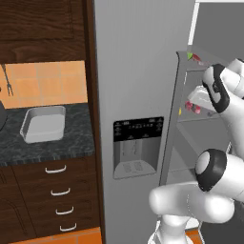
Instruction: Place one lemon wedge and one steak in each tupperware on the nearby counter, to pack two identical lunches.
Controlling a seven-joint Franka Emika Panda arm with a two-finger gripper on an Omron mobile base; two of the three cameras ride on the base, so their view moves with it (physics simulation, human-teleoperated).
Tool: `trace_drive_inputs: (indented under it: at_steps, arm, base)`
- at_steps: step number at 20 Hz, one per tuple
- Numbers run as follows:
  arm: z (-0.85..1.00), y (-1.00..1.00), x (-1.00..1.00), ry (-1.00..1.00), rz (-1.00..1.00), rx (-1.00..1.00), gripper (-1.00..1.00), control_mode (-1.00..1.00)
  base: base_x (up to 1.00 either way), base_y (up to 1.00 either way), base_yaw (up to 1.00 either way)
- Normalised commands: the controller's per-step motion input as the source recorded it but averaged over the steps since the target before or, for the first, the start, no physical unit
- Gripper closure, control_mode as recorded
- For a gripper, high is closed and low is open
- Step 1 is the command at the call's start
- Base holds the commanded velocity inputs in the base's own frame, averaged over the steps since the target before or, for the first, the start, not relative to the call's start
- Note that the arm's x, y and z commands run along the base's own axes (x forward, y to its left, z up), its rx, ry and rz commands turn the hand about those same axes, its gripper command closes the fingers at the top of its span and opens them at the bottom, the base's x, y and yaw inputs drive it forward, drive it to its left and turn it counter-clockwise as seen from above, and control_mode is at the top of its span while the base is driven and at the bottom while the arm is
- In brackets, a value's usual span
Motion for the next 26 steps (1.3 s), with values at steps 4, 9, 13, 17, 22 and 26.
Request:
trace_drive_inputs:
  at_steps: [4,9,13,17,22,26]
  arm:
    - [0.0,-0.36,0.24,0.04,0.0,0.02,-1.0,-1.0]
    - [-0.03,-0.04,0.11,0.15,0.0,-0.25,-1.0,-1.0]
    - [-0.11,-0.27,0.08,0.01,0.07,-0.24,-1.0,-1.0]
    - [-0.18,-0.42,0.0,0.0,0.29,-0.11,-1.0,-1.0]
    - [-0.25,-0.35,0.14,0.0,0.37,-0.05,-1.0,-1.0]
    - [-0.17,-0.52,0.36,0.0,0.25,0.01,-1.0,-1.0]
  base:
    - [0.0,0.0,0.0]
    - [0.0,0.0,0.0]
    - [0.0,0.0,0.0]
    - [0.0,0.0,0.0]
    - [0.0,0.0,0.0]
    - [0.0,0.0,0.0]
